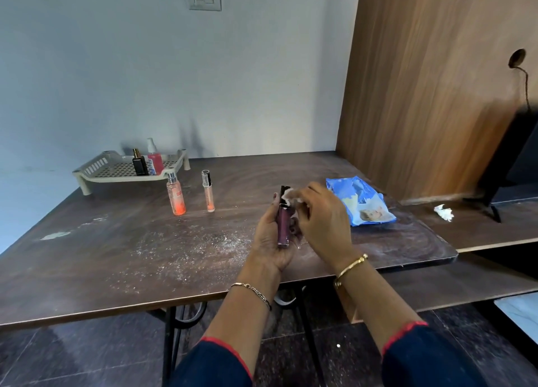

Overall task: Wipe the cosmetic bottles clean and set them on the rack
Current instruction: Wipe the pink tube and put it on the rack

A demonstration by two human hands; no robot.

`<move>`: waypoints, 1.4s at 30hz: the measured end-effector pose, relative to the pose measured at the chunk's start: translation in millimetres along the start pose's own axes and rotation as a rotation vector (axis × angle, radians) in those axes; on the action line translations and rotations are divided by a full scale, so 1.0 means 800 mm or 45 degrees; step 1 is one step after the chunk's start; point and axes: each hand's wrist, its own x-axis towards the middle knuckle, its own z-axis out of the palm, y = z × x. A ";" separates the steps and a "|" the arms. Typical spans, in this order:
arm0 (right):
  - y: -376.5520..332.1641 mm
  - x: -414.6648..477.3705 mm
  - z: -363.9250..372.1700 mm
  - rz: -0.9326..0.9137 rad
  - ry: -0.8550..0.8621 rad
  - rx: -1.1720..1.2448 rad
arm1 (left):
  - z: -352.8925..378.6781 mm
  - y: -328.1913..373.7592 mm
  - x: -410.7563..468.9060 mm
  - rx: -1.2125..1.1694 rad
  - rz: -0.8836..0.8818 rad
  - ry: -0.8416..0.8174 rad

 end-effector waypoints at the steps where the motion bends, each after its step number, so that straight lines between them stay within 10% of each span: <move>1: -0.004 -0.012 -0.001 -0.038 -0.024 -0.009 | -0.001 0.002 0.001 -0.046 -0.007 -0.011; 15: -0.011 0.035 0.001 0.152 -0.148 -0.083 | -0.002 -0.002 -0.008 0.086 0.016 0.046; 21: -0.001 0.044 -0.002 0.536 -0.301 0.496 | -0.009 0.004 -0.022 0.109 0.088 0.059; 31: 0.007 0.035 -0.022 0.438 -0.594 0.799 | -0.014 0.015 -0.029 0.323 0.085 0.084; 42: -0.001 0.032 -0.015 0.414 -0.335 0.818 | -0.023 0.016 -0.035 0.287 0.068 0.089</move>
